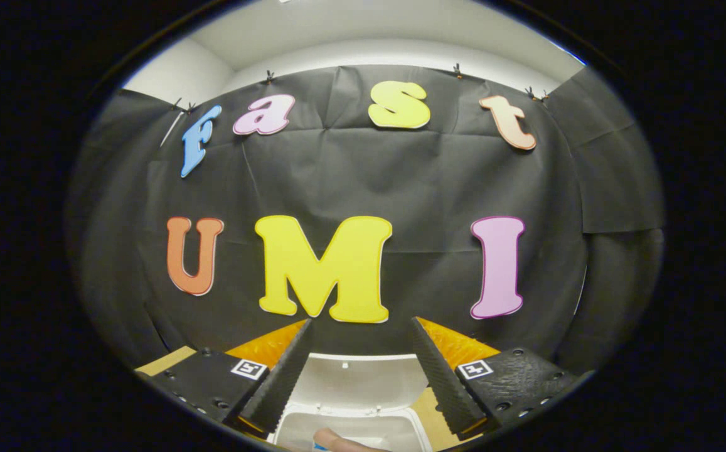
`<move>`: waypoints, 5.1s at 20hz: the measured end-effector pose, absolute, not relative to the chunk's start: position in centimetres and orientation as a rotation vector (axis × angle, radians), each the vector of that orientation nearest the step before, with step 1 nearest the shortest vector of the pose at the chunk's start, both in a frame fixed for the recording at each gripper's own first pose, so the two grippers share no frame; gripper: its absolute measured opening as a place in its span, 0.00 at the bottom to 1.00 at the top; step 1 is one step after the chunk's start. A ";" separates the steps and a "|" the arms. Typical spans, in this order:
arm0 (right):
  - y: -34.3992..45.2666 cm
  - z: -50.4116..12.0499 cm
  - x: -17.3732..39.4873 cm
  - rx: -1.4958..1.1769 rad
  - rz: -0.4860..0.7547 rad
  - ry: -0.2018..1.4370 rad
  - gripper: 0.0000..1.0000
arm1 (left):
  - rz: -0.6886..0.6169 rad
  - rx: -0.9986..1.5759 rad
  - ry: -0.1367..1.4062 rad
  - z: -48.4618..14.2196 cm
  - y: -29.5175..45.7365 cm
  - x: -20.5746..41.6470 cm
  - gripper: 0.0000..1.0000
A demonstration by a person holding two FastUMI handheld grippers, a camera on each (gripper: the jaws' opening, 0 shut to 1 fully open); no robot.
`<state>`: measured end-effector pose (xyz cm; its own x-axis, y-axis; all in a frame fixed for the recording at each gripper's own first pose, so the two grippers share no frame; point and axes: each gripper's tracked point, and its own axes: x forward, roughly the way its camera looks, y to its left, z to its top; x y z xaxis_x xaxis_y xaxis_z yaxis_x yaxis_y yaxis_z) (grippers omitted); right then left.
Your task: Press the lid of the desktop garbage bin to open it, pick up the crumpled paper on the desktop and throw it into the bin, then pick up the pop can on the desktop and drop it into the bin, and finally close the garbage bin lid.
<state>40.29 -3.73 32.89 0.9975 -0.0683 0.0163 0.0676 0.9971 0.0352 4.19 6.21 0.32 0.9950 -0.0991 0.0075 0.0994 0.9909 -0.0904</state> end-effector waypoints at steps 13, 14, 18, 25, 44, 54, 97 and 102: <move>-3.0 29.3 42.3 0.070 -0.057 0.123 0.95 | -0.164 -0.197 0.010 0.7 5.4 4.5 0.97; -2.9 29.2 41.5 0.067 -0.051 0.120 0.94 | -0.160 -0.200 0.002 1.1 5.6 4.3 0.96; -2.9 28.1 38.6 0.038 -0.029 0.115 0.93 | -0.157 -0.164 -0.005 1.6 5.2 3.6 0.98; -2.5 22.9 35.1 0.056 -0.058 0.173 0.93 | -0.129 -0.157 0.002 2.3 4.5 2.2 0.98; -1.8 11.6 28.7 -0.016 0.001 0.390 1.00 | -0.073 -0.096 -0.006 3.5 6.0 1.0 0.98; -2.4 9.9 27.7 0.023 0.013 0.339 0.98 | -0.066 -0.104 -0.015 4.4 6.6 0.3 0.98; 3.9 7.0 -0.2 -0.093 0.126 -0.168 0.95 | -0.028 -0.040 -0.073 5.4 7.1 -0.9 0.97; 3.4 6.6 0.2 -0.111 0.098 -0.172 0.95 | -0.040 -0.032 -0.073 5.3 6.4 -0.9 0.97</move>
